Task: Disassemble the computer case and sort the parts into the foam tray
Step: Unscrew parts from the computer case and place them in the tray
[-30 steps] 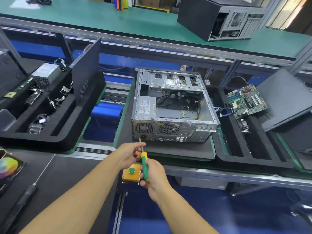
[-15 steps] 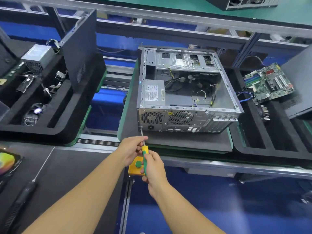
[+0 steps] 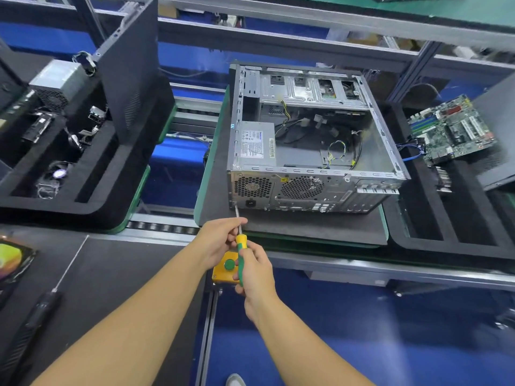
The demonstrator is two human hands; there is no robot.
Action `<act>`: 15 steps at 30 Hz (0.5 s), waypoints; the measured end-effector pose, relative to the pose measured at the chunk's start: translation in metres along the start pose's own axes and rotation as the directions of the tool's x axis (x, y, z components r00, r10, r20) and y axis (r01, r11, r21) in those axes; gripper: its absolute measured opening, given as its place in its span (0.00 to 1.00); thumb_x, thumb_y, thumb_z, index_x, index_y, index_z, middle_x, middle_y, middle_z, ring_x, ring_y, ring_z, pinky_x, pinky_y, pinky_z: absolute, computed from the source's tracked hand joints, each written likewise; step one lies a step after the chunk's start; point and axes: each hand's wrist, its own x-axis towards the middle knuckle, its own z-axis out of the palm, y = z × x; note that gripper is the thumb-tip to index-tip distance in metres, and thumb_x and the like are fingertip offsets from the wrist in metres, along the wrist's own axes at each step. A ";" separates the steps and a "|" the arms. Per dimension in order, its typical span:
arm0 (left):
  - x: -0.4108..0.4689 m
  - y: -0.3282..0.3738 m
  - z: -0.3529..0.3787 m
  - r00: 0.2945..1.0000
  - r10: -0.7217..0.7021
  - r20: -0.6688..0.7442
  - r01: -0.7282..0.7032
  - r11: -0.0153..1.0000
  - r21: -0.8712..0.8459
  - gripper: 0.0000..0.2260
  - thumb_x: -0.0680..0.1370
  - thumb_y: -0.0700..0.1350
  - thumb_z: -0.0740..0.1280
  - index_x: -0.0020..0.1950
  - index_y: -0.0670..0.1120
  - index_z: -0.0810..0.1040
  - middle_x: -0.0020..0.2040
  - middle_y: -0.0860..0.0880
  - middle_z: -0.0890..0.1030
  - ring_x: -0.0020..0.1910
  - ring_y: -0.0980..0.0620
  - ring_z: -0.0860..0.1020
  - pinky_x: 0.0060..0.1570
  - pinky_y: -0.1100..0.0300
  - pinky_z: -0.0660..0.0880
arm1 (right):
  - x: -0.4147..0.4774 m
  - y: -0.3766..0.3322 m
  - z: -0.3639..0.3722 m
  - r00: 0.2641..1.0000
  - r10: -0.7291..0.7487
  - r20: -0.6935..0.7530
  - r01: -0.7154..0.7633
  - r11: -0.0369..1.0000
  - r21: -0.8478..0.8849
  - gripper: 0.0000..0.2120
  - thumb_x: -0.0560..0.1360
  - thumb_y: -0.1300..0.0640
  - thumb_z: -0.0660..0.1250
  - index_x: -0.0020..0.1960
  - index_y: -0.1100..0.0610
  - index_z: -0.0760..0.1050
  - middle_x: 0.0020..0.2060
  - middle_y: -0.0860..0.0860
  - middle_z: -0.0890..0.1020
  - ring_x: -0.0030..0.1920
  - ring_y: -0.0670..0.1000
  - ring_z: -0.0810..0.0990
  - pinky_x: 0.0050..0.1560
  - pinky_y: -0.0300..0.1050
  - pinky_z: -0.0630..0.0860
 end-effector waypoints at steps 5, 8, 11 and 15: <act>0.004 0.000 -0.002 1.000 0.005 -0.020 -0.006 0.999 -0.042 0.07 0.79 0.41 0.68 0.52 0.40 0.84 0.30 0.50 0.69 0.28 0.56 0.67 0.31 0.60 0.71 | 0.003 -0.002 0.002 1.000 -0.002 0.015 0.002 1.000 0.008 0.08 0.82 0.49 0.61 0.56 0.38 0.77 0.48 0.52 0.82 0.37 0.47 0.74 0.28 0.39 0.68; 0.005 0.001 -0.005 1.000 -0.009 0.008 0.009 1.000 -0.025 0.08 0.79 0.41 0.68 0.54 0.41 0.84 0.31 0.50 0.69 0.28 0.56 0.66 0.31 0.61 0.70 | 0.003 -0.001 0.004 1.000 0.012 0.016 -0.012 1.000 0.024 0.09 0.82 0.50 0.61 0.57 0.39 0.76 0.48 0.52 0.81 0.38 0.48 0.74 0.27 0.39 0.68; 0.003 0.001 -0.007 1.000 -0.011 0.024 0.011 1.000 0.000 0.08 0.79 0.42 0.68 0.54 0.41 0.84 0.31 0.50 0.70 0.29 0.56 0.67 0.33 0.60 0.71 | 0.003 0.002 0.004 1.000 0.010 0.021 -0.010 0.999 0.030 0.09 0.82 0.49 0.61 0.57 0.39 0.76 0.50 0.52 0.81 0.39 0.49 0.75 0.28 0.39 0.68; 0.003 0.000 -0.005 1.000 -0.001 0.030 0.001 1.000 -0.001 0.08 0.80 0.41 0.67 0.55 0.42 0.84 0.32 0.49 0.70 0.30 0.55 0.67 0.35 0.59 0.71 | 0.004 0.002 0.003 1.000 0.022 0.008 -0.023 0.999 0.034 0.09 0.82 0.49 0.61 0.57 0.38 0.76 0.50 0.52 0.81 0.40 0.49 0.76 0.28 0.39 0.69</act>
